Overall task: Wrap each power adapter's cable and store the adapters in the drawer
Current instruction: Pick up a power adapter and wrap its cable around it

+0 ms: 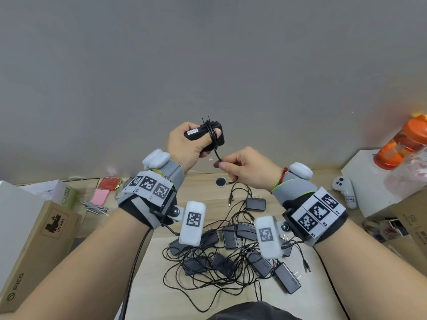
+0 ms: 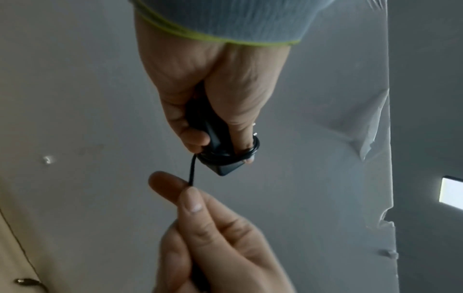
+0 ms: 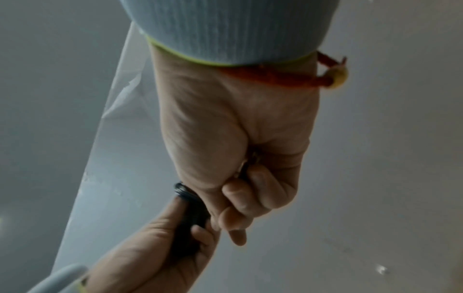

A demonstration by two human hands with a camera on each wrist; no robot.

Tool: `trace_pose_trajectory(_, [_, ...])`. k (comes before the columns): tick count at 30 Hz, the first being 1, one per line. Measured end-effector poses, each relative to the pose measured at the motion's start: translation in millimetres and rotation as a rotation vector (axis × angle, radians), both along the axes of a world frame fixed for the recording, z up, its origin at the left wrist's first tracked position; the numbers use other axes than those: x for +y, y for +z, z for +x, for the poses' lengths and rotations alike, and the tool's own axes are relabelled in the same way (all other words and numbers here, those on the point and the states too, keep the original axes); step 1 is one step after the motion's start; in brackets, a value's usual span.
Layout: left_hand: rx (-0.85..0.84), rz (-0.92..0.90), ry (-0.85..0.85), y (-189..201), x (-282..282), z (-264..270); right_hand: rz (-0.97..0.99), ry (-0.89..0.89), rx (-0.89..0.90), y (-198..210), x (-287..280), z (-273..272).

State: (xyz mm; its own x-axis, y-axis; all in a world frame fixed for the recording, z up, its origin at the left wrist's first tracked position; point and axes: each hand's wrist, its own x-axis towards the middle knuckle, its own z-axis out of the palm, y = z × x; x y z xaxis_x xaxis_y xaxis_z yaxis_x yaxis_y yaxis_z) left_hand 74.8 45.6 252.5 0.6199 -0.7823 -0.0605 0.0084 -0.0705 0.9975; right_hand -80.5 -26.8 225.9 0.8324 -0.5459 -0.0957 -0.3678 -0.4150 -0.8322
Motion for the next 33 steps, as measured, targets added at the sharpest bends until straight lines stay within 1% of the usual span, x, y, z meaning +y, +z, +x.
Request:
trace_pose_trajectory(3, [-0.036, 0.034, 0.036, -6.0, 1.2, 3.1, -0.082, -0.013, 0.022, 11.0, 3.8, -0.1])
trace_pose_trajectory(5, [-0.057, 0.057, 0.047, -8.9, 2.2, 4.5, -0.094, -0.055, -0.032, 17.7, 5.6, 0.3])
trace_pose_trajectory(8, [-0.089, 0.097, 0.000, -9.2, 5.6, 3.8, -0.005, -0.150, -0.175, 23.5, 3.1, 0.7])
trace_pose_trajectory(10, [-0.098, 0.121, -0.057, -8.2, 8.2, 0.4, 0.108, -0.154, -0.265, 24.6, 0.9, 0.8])
trace_pose_trajectory(13, [-0.095, 0.122, -0.144, -5.6, 10.1, -5.6, 0.259, -0.125, -0.353, 24.6, -0.1, 0.6])
trace_pose_trajectory(15, [-0.092, 0.127, -0.180, -4.7, 10.2, -7.5, 0.251, -0.134, -0.388, 23.2, 0.4, 0.6])
trace_pose_trajectory(17, [-0.073, 0.135, -0.186, -5.6, 9.3, -6.9, 0.186, -0.163, -0.409, 21.8, 1.3, 0.7])
trace_pose_trajectory(18, [-0.065, 0.142, -0.179, -5.6, 8.8, -6.6, 0.183, -0.178, -0.424, 21.7, 2.0, 1.0])
trace_pose_trajectory(21, [-0.016, 0.155, -0.148, -6.7, 6.8, -6.2, 0.249, -0.219, -0.473, 22.3, 5.5, 3.5])
trace_pose_trajectory(24, [0.068, 0.152, -0.124, -6.6, 4.9, -7.7, 0.316, -0.271, -0.444, 22.4, 9.2, 6.0])
trace_pose_trajectory(28, [0.164, 0.148, -0.099, -3.6, 1.9, -10.2, 0.336, -0.301, -0.330, 18.7, 10.8, 7.4])
trace_pose_trajectory(31, [0.173, 0.156, -0.086, -1.3, 1.5, -10.8, 0.334, -0.337, -0.264, 15.7, 9.0, 7.3])
trace_pose_trajectory(33, [0.140, 0.162, -0.101, -1.2, 2.4, -12.2, 0.323, -0.358, -0.250, 15.0, 7.1, 8.3])
